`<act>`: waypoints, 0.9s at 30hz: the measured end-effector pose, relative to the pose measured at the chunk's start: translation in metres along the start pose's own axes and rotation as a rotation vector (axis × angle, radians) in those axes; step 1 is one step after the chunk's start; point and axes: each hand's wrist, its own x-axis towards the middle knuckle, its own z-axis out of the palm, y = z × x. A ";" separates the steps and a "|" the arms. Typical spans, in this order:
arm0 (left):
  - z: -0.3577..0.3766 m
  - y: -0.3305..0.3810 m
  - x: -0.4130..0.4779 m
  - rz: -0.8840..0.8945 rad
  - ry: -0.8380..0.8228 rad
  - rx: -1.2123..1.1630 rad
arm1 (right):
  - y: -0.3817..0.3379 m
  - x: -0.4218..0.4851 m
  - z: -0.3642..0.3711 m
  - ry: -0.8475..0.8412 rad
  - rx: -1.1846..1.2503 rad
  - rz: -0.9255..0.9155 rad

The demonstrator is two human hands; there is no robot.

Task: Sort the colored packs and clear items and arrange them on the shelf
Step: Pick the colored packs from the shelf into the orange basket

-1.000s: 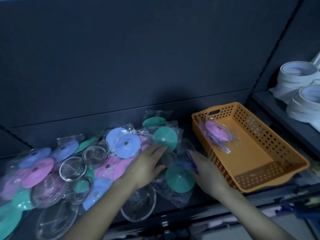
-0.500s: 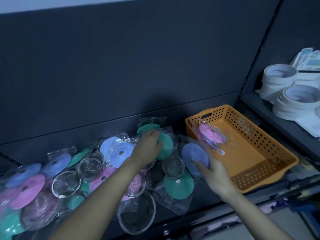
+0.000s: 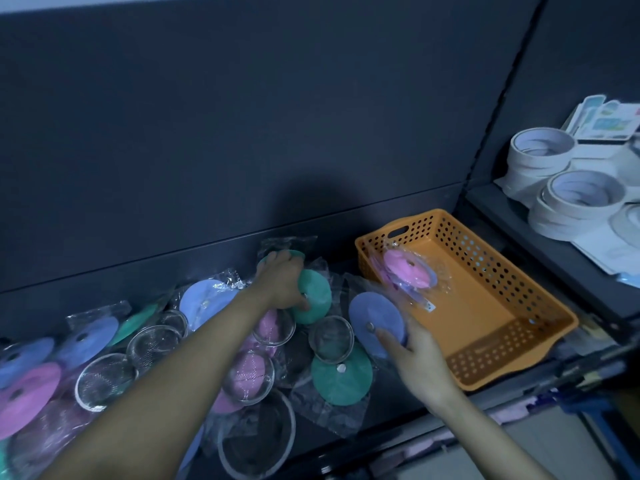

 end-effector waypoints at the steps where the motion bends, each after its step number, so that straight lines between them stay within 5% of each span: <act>1: -0.001 -0.001 0.000 0.007 0.008 -0.012 | 0.001 0.001 0.000 -0.003 0.002 -0.004; 7: -0.006 -0.005 -0.013 0.018 0.064 -0.216 | -0.004 0.008 0.000 0.010 0.018 -0.014; 15: -0.034 -0.004 -0.033 -0.078 0.370 -0.400 | -0.012 0.019 0.002 0.033 0.021 -0.019; 27: -0.052 0.036 -0.056 -0.221 0.428 -1.262 | -0.060 0.041 -0.018 0.298 0.093 -0.212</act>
